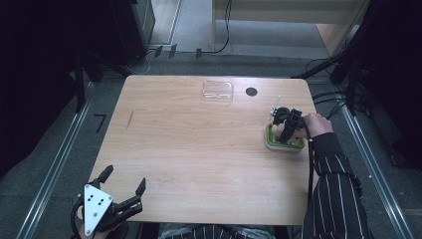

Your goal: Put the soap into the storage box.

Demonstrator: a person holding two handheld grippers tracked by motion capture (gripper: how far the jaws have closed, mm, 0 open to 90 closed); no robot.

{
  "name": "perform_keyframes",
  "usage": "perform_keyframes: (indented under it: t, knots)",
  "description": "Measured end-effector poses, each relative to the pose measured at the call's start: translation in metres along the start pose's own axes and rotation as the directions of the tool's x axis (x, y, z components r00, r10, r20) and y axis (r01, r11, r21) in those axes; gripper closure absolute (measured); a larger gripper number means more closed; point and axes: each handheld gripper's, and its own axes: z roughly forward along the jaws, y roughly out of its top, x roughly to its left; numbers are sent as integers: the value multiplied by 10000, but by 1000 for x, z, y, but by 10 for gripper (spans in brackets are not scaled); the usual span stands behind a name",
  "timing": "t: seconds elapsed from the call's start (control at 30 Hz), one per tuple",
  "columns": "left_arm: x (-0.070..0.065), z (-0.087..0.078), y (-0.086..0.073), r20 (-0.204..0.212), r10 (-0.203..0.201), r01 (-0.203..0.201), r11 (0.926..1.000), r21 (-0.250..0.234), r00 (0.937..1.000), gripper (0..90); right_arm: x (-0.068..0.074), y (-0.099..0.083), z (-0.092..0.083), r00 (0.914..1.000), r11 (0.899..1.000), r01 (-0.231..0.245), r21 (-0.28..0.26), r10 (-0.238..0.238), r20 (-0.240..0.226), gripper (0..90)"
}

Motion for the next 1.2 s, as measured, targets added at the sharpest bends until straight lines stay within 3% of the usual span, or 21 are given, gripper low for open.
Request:
perform_keyframes:
  t: [1.2]
  knots:
    - [-4,3,2,-8,99,-99,9999,61,10000,96,-4,-1,12,9999,10000,-45,54,46,-96,329]
